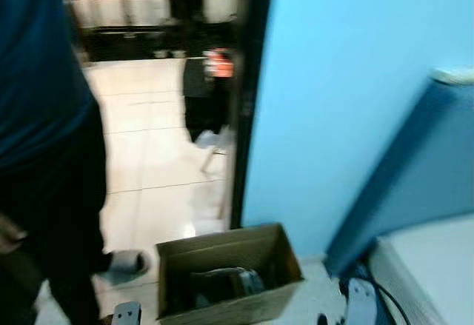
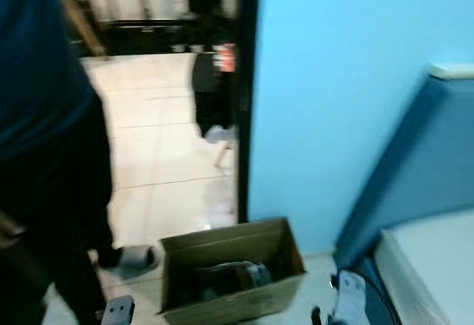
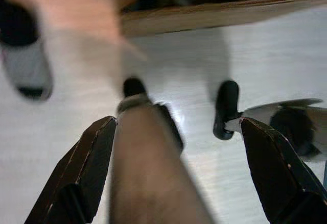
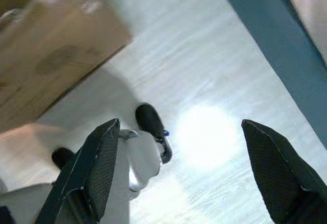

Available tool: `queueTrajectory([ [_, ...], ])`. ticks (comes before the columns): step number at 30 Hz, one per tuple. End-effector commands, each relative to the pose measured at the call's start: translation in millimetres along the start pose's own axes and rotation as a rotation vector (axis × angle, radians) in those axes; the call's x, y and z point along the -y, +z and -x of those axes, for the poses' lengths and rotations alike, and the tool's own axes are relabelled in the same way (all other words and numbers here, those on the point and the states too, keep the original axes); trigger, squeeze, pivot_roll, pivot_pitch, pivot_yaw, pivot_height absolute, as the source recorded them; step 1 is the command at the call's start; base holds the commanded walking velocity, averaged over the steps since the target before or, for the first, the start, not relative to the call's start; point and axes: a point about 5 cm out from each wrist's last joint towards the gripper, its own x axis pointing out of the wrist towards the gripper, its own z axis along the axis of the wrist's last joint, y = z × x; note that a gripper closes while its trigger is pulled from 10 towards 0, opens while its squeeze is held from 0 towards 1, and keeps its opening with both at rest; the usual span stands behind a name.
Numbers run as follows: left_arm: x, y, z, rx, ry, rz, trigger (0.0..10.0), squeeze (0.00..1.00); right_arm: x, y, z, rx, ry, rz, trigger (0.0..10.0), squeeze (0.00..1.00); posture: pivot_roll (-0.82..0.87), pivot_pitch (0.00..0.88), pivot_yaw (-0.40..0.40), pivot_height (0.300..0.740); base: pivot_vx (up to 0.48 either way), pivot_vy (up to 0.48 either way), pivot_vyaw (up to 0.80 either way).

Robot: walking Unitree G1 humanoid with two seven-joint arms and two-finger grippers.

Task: Clean up the room

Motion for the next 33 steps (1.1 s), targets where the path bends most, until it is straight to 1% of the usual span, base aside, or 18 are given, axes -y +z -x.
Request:
queueTrajectory([
  [1, -0.1, -5, 0.3, -0.033, 0.009, -0.013, 10.0, 0.0, 9.9, -15, 2.2, -0.046, -0.036, 0.009, 10.0, 0.0, -0.02, 0.033, 0.005, 0.701, 0.0, 0.0, -0.7],
  [3, 0.3, -3, -0.2, -0.036, 0.013, -0.031, 10.0, 0.0, 18.3, -27, 4.8, -0.084, -0.063, 0.011, 10.0, 0.0, -0.03, 0.031, 0.007, 0.701, 0.0, 0.0, -0.7],
  [5, 0.4, -3, -0.3, -0.036, 0.014, -0.033, 10.0, 0.0, 18.6, -28, 5.0, -0.087, -0.064, 0.008, 10.0, 0.0, -0.04, 0.028, 0.009, 0.701, 0.0, 0.0, -0.7],
  [13, 2.4, -2, -0.8, -0.038, 0.01, -0.034, 10.0, 0.0, 16.3, -25, 4.2, -0.083, -0.058, 0.008, 10.0, 0.0, -0.04, 0.022, 0.01, 0.701, 0.0, 0.0, -0.71],
  [15, 4.0, -2, -1.2, -0.042, 0.009, -0.044, 10.0, 0.0, 12.8, -20, 3.0, -0.074, -0.047, 0.031, 10.0, 0.0, -0.04, 0.009, 0.008, 0.701, 0.0, 0.0, -0.71],
  [19, 5.2, -2, -1.6, -0.043, 0.007, -0.05, 10.0, 0.0, 10.3, -17, 2.4, -0.07, -0.039, 0.051, 10.0, 0.0, -0.04, 0.0, 0.004, 0.701, 0.0, 0.0, -0.71],
  [21, 5.0, -3, -1.4, -0.048, 0.004, -0.06, 10.0, 0.0, 7.8, -16, 2.1, -0.076, -0.029, 0.077, 10.0, 0.0, -0.04, 0.0, 0.002, 0.701, 0.0, 0.0, -0.71],
  [26, 5.4, -4, -1.3, -0.055, 0.007, -0.079, 10.0, 0.0, 5.2, -18, 2.1, -0.088, -0.019, 0.108, 10.0, 0.0, -0.04, 0.0, 0.0, 0.701, 0.0, 0.0, -0.71],
  [33, 4.0, -5, -0.9, -0.061, 0.012, -0.093, 10.0, 0.0, 3.7, -20, 2.3, -0.103, -0.01, 0.134, 10.0, 0.0, -0.04, 0.0, 0.005, 0.701, 0.0, 0.0, -0.71],
])
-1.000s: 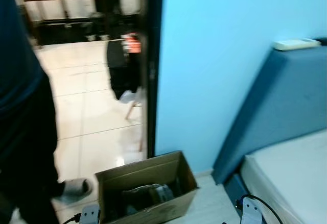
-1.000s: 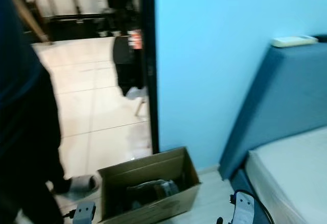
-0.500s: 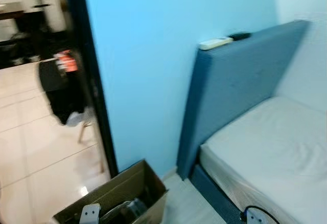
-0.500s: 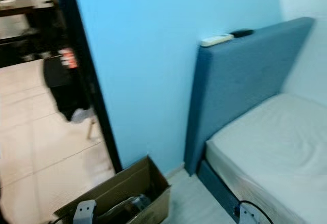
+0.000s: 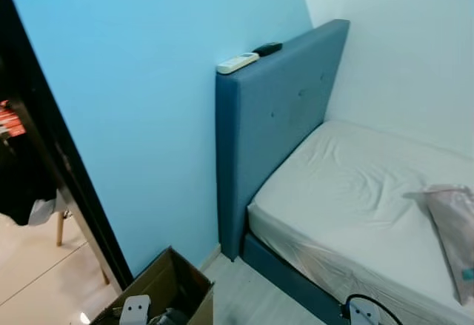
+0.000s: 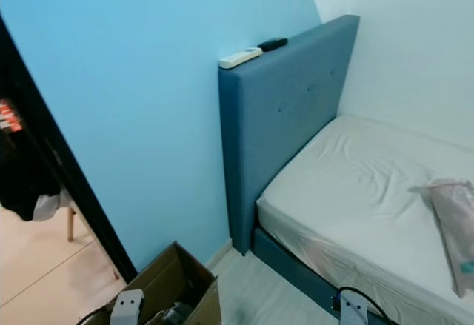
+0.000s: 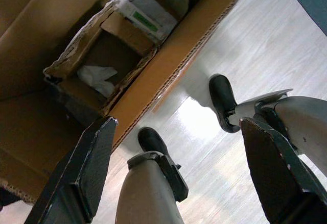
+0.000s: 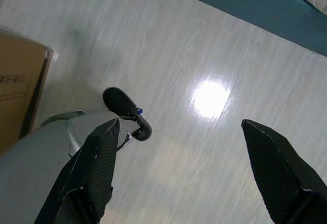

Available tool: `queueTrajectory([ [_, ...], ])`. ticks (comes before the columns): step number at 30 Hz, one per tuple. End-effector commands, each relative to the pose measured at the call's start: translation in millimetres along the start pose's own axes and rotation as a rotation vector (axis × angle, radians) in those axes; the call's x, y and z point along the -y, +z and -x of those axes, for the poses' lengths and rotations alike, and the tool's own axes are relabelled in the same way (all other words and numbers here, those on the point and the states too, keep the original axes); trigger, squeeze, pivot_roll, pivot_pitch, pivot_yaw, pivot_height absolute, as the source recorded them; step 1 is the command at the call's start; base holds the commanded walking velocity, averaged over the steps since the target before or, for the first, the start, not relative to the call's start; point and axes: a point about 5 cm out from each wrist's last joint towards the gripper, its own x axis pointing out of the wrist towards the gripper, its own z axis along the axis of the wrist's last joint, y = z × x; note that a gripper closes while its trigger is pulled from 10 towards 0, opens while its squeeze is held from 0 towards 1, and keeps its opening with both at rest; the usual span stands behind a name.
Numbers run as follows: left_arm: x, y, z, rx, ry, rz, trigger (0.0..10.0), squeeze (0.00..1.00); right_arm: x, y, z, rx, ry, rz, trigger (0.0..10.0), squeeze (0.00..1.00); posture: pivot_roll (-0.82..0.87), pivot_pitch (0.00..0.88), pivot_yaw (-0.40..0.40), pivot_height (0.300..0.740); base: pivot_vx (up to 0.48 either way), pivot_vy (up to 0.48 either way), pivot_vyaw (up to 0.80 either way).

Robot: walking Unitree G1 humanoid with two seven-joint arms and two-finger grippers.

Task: Clean up the room

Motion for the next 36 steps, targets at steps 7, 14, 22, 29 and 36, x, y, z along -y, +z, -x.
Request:
queueTrajectory([
  [7, -1.0, -7, 1.0, -0.029, 0.006, -0.037, 10.0, 0.0, -8.0, -7, 0.2, -0.03, 0.034, 0.067, 10.0, 0.0, -0.05, 0.0, 0.01, 0.701, 0.0, 0.0, -0.71],
  [14, -1.1, -6, 1.0, -0.02, 0.007, -0.02, 10.0, 0.0, -8.8, -9, 0.4, -0.038, 0.036, 0.071, 10.0, 0.0, -0.05, 0.0, 0.01, 0.701, 0.0, 0.0, -0.71],
  [22, -0.9, -7, 1.0, -0.026, 0.007, -0.022, 10.0, 0.0, -10.7, -10, 0.4, -0.039, 0.043, 0.075, 10.0, 0.0, -0.04, 0.0, 0.013, 0.701, 0.0, 0.0, -0.71],
  [29, -0.7, -8, 1.1, -0.029, 0.007, -0.023, 10.0, 0.0, -11.4, -11, 0.5, -0.042, 0.046, 0.081, 10.0, 0.0, -0.04, 0.0, 0.013, 0.701, 0.0, 0.0, -0.71],
  [36, -0.1, -7, 0.9, -0.027, 0.002, -0.021, 10.0, 0.0, -11.6, -11, 0.5, -0.042, 0.047, 0.084, 10.0, 0.0, -0.04, 0.0, 0.012, 0.701, 0.0, 0.0, -0.71],
])
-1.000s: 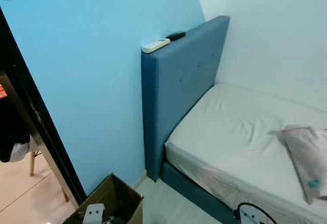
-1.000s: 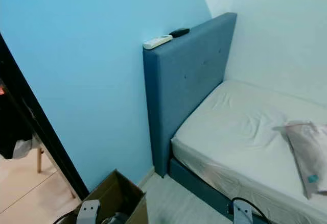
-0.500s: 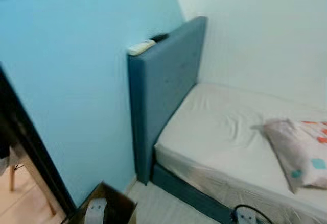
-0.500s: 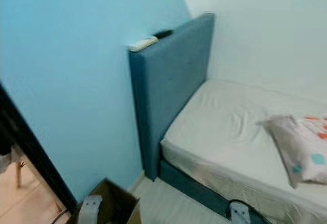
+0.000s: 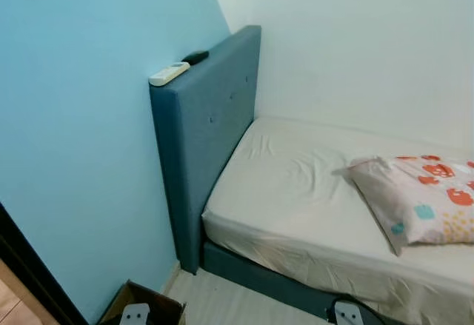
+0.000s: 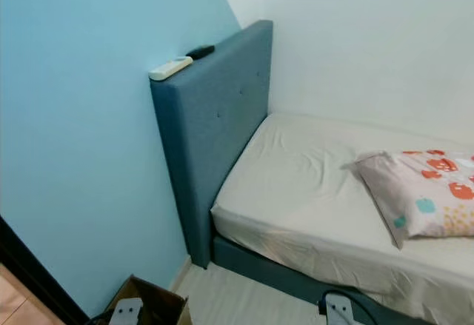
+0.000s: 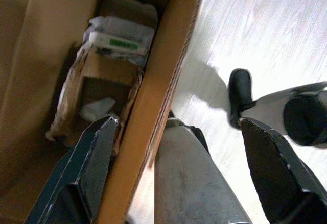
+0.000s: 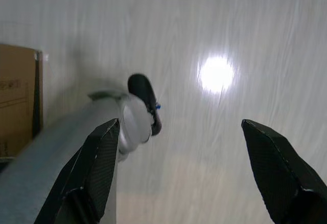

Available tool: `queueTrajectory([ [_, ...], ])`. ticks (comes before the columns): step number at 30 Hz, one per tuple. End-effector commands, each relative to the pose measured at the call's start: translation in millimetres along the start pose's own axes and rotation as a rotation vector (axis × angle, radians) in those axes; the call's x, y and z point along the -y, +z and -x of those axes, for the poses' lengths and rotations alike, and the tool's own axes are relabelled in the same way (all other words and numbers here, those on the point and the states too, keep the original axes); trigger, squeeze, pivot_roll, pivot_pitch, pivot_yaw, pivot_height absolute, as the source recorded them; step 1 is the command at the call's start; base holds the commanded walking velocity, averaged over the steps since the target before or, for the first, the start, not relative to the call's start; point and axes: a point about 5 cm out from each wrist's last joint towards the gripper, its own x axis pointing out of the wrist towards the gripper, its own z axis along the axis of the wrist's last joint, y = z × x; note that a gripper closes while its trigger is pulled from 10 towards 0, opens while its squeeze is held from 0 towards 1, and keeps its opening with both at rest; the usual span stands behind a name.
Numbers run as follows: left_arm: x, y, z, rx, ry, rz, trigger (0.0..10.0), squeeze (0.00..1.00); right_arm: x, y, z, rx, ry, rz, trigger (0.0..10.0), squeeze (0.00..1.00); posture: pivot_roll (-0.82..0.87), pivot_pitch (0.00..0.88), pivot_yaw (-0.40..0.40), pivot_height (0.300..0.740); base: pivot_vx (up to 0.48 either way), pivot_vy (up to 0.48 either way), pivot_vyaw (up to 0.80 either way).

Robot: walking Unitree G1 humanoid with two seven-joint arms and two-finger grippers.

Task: Clean up the room

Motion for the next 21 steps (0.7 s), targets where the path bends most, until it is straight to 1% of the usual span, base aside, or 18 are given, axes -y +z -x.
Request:
queueTrajectory([
  [1, 2.0, 5.4, -0.9, 0.014, -0.009, -0.007, 10.0, 0.0, 1.0, 0.7, 0.0, -0.001, -0.002, 0.008, 10.0, 0.0, -0.04, 0.0, 0.012, 0.701, 0.0, 0.0, -0.71],
  [21, 3.2, 7.4, -1.5, 0.012, -0.006, -0.022, 10.0, 0.0, 1.5, 3.7, -0.1, 0.005, -0.002, 0.022, 10.0, 0.0, -0.04, 0.0, 0.003, 0.701, 0.0, 0.0, -0.71],
])
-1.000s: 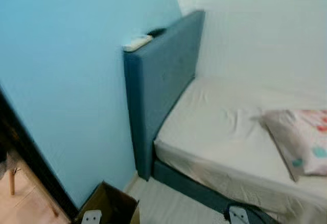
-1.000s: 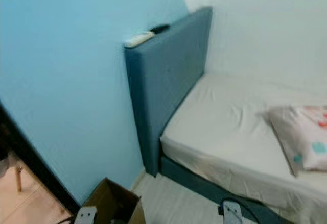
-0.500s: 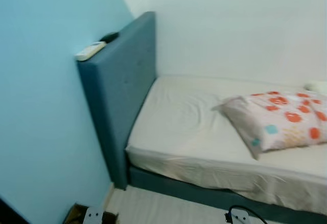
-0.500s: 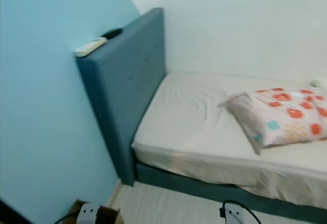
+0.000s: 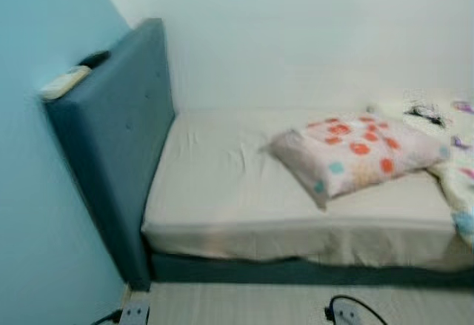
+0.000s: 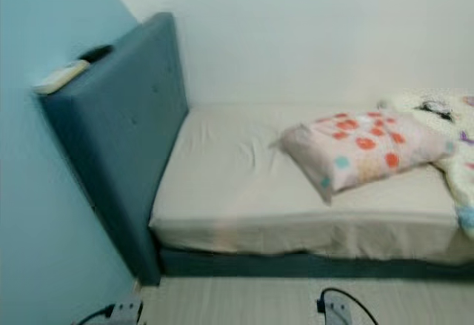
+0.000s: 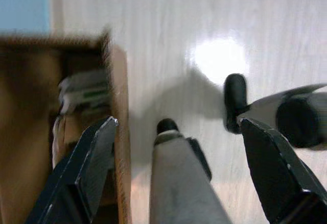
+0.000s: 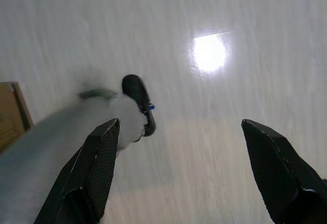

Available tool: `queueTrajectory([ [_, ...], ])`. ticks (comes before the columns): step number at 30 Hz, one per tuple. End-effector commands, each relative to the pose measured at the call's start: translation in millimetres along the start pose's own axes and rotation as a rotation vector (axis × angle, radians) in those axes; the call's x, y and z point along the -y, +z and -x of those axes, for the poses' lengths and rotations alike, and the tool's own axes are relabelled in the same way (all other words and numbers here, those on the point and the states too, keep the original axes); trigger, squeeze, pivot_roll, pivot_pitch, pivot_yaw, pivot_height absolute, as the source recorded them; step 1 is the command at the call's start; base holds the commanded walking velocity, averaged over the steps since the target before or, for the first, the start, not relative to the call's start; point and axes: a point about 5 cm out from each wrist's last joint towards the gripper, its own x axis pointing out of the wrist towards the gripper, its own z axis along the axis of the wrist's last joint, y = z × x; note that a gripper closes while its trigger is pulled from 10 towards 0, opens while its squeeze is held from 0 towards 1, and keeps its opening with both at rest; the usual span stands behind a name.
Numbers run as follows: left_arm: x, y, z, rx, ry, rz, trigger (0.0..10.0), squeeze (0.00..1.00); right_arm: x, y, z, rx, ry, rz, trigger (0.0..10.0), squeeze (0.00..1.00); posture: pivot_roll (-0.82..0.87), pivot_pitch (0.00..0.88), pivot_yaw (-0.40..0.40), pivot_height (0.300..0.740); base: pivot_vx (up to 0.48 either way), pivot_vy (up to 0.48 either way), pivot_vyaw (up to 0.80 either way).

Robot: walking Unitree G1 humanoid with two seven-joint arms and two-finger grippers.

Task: Clean up the room

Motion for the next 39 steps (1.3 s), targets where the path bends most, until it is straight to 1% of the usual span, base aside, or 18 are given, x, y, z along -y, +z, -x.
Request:
queueTrajectory([
  [1, -1.6, -5, 0.9, -0.015, 0.005, -0.012, 10.0, 0.0, -2.2, 3, -0.2, 0.005, 0.007, 0.019, 10.0, 0.0, -0.04, 0.0, 0.001, 0.701, 0.0, 0.0, -0.71],
  [10, -1.7, -5, 0.9, -0.016, 0.008, -0.017, 10.0, 0.0, -2.0, 5, -0.2, 0.018, 0.01, 0.036, 10.0, 0.0, -0.04, 0.0, -0.001, 0.701, 0.0, 0.0, -0.6],
  [13, -2.4, -5, 1.0, -0.015, 0.012, -0.019, 10.0, 0.0, -2.3, 6, -0.2, 0.021, 0.011, 0.053, 10.0, 0.0, -0.04, 0.0, -0.001, 0.701, 0.0, 0.0, 0.0],
  [16, -4.0, -5, 1.2, -0.015, 0.023, -0.026, 10.0, 0.0, -9.6, 9, -0.4, 0.038, 0.055, 0.075, 10.0, 0.0, -0.03, 0.0, 0.003, 0.701, 0.0, 0.0, 0.0],
  [18, -4.5, -5, 1.3, -0.015, 0.028, -0.026, 10.0, 0.0, -15.3, 10, -0.1, 0.056, 0.105, 0.105, 10.0, 0.0, -0.03, 0.0, 0.003, 0.701, 0.0, 0.0, 0.0],
  [19, -4.7, -5, 1.3, -0.015, 0.031, -0.026, 10.0, 0.0, -17.7, 11, 0.0, 0.065, 0.127, 0.103, 10.0, 0.0, -0.03, 0.0, 0.003, 0.701, 0.0, 0.0, 0.0],
  [22, -5.1, -5, 1.4, -0.014, 0.036, -0.026, 10.0, 0.0, -21.0, 11, 0.2, 0.069, 0.152, 0.118, 10.0, 0.0, -0.02, 0.0, -0.005, 0.701, 0.0, 0.0, 0.69],
  [25, -5.9, -5, 1.5, -0.013, 0.044, -0.02, 10.0, 0.0, -23.8, 11, 0.3, 0.062, 0.166, 0.178, 10.0, 0.0, -0.01, 0.0, -0.01, 0.701, 0.0, 0.0, 0.69],
  [32, -8.9, -4, 1.8, -0.006, 0.062, -0.007, 10.0, 0.0, -29.2, 12, 0.3, 0.062, 0.175, 0.227, 10.0, 0.0, 0.01, 0.0, -0.019, 0.701, 0.0, 0.0, 0.71],
  [39, -12.6, -4, 2.4, -0.007, 0.084, -0.004, 10.0, 0.0, -33.0, 14, 0.1, 0.063, 0.166, 0.264, 10.0, 0.0, 0.02, 0.0, -0.022, 0.701, 0.0, 0.0, 0.0],
])
